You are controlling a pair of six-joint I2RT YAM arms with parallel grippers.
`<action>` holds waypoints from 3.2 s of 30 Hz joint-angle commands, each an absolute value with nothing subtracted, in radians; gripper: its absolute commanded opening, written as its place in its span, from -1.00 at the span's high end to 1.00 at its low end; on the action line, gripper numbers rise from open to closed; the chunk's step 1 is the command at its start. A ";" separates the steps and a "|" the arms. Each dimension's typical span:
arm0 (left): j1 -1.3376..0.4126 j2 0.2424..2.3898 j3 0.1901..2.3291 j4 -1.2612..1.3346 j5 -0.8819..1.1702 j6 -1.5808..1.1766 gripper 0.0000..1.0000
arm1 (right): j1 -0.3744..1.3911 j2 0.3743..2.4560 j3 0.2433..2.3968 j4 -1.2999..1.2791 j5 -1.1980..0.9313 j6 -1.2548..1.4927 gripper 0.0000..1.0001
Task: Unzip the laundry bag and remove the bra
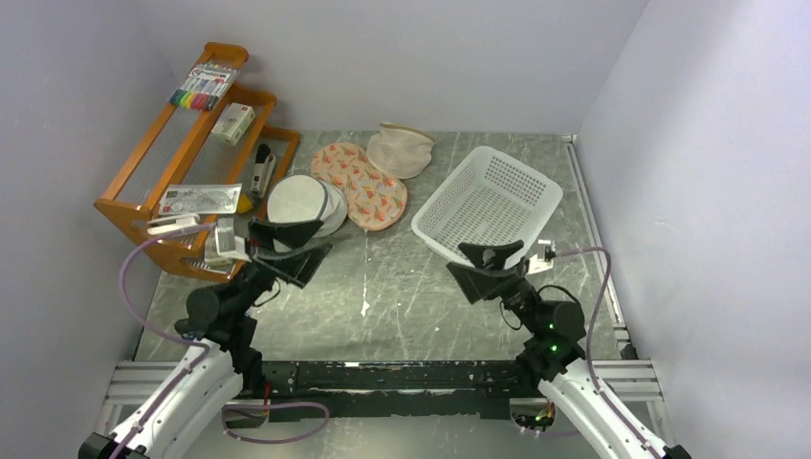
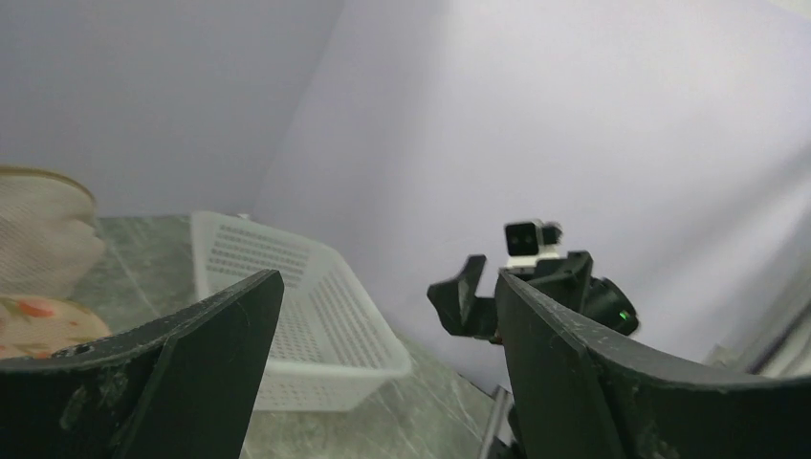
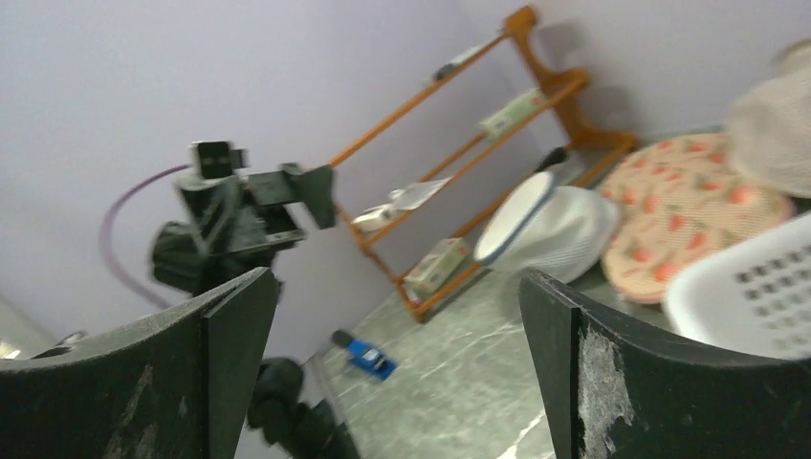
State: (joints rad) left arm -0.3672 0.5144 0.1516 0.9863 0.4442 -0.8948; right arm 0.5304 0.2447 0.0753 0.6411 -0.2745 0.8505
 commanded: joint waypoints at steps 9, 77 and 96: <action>-0.300 0.777 0.661 0.471 0.216 -0.589 -0.87 | 0.340 0.627 0.463 0.328 -0.041 0.651 -0.99; -0.301 0.860 0.963 -0.015 -0.109 -0.212 -0.87 | 0.903 2.221 1.470 0.432 -0.047 1.029 -0.01; -0.301 0.938 0.966 0.005 0.042 -0.228 -0.87 | 0.719 1.973 1.185 0.497 -0.696 0.969 0.95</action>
State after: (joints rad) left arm -0.3046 0.9306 0.9653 -0.0307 -0.0486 -0.2173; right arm 0.7624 2.0956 1.2266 0.4923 -0.4221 1.0092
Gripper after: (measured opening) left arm 0.936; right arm 0.065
